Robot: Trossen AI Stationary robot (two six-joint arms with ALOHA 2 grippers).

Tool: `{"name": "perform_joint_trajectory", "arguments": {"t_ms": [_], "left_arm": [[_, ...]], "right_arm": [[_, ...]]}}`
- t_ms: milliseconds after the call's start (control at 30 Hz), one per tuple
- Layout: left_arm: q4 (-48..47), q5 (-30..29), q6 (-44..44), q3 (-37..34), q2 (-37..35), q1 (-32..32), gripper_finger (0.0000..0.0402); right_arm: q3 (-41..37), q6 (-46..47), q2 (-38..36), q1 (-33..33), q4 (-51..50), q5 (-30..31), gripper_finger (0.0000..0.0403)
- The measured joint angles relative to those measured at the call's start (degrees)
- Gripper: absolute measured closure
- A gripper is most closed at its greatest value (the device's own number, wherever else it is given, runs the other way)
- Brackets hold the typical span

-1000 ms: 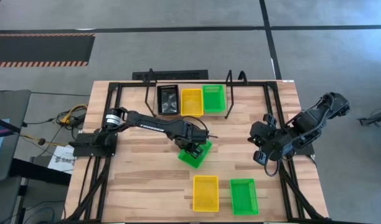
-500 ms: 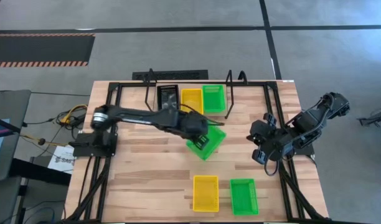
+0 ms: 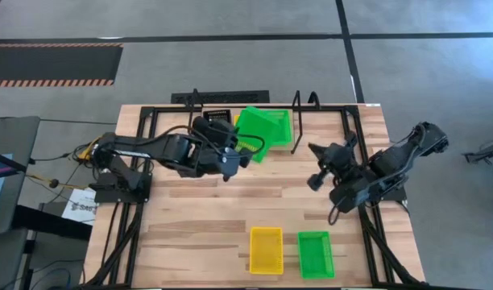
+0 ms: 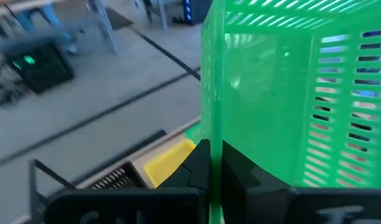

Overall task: Stack baskets on shelf by color
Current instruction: Stack the top green bin on top of the stacked green bins on the shelf

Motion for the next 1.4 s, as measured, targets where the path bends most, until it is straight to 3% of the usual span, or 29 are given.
{"name": "perform_joint_trajectory", "arguments": {"t_ms": [100,200,333,467,667,900,1100,1267,1400], "left_arm": [[2.8,-2.3,4.7,0.0,0.7,0.8,0.0401],[4.8,-2.1,10.4,-0.1,0.8,1.7,0.0401],[5.8,-2.2,15.8,-0.1,0.7,3.3,0.0401],[7.5,-3.2,21.4,-0.1,0.6,4.9,0.0401],[8.4,-0.7,25.7,-0.1,0.5,6.6,0.0402],[8.9,1.8,28.2,-0.1,0.3,7.1,0.0401],[11.0,1.7,30.3,-0.1,0.3,7.2,0.0401],[15.0,2.5,33.7,-0.1,0.3,7.9,0.0401],[15.8,6.1,33.9,-0.1,0.3,8.6,0.0401]], "right_arm": [[0.0,-6.2,3.8,-0.8,4.7,11.1,0.0400],[0.0,-13.5,7.1,-3.3,9.0,14.7,0.0398],[0.0,-21.3,11.0,-8.1,16.0,13.2,0.0391],[0.0,-27.5,12.7,-11.3,28.6,6.3,0.0385],[0.0,-38.0,10.0,-13.9,41.7,4.9,0.0378],[0.0,-27.0,4.5,-14.3,38.7,1.3,0.0318],[0.0,-16.1,5.7,-14.5,31.8,-0.9,0.0252],[0.0,-16.6,9.0,-15.7,34.9,-1.0,0.0216],[0.0,-22.5,10.9,-16.8,39.4,-0.9,0.0213]]}}
